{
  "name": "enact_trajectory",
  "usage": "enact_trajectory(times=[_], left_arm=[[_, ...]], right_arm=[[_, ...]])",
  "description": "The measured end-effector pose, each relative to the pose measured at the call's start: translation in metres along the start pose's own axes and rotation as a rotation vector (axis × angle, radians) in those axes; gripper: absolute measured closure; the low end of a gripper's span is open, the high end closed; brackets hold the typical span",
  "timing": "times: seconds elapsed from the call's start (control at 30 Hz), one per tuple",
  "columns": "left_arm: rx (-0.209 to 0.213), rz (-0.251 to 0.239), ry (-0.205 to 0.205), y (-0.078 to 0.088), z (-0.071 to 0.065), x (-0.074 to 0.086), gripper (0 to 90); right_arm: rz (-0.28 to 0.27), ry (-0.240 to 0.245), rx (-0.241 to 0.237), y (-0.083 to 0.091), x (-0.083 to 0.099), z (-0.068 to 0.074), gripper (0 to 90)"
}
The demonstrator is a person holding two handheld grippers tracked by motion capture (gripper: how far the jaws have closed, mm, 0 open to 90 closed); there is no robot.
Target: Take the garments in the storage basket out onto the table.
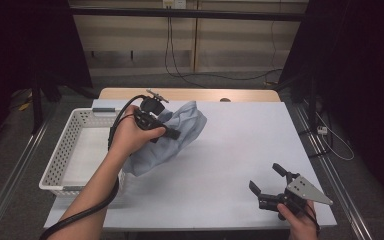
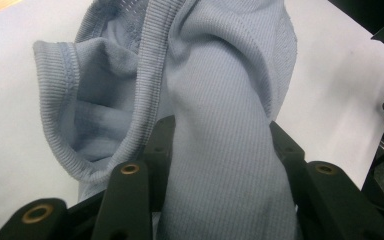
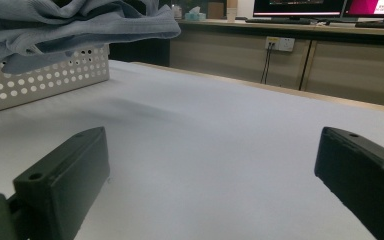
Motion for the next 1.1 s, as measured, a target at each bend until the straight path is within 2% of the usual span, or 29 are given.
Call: enact_trajectory(times=[0.53, 0.8, 0.93, 1.07, 1.1], left_arm=[[0.008, -0.015, -0.004, -0.011, -0.003, 0.004, 56.3], [0.02, -0.041, 0.008, -0.019, -0.007, 0.006, 55.8], [0.019, -0.032, -0.012, -0.023, -0.008, 0.008, 55.7], [0.033, -0.043, 0.001, -0.029, -0.01, 0.009, 56.5], [0.051, -0.053, 0.007, -0.03, -0.012, 0.009, 59.5]], right_arm=[[-0.002, 0.003, -0.004, 0.0, 0.0, 0.0, 0.8], [-0.002, 0.007, -0.005, 0.0, 0.0, 0.001, 0.8], [-0.002, 0.008, -0.006, 0.0, 0.0, 0.001, 0.8], [-0.002, 0.008, -0.006, 0.0, 0.0, 0.001, 0.8], [-0.003, 0.008, -0.006, 0.0, 0.0, 0.001, 0.8]])
Point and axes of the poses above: each handheld gripper's, and its own axes: y roughly backward along the jaws, x roughly out of its underside, z roughly to its left, the point moved 5 cm from there along -y, roughly forward along the jaws, and after that the axes turned 13 degrees about y, right-handed, at the moved point
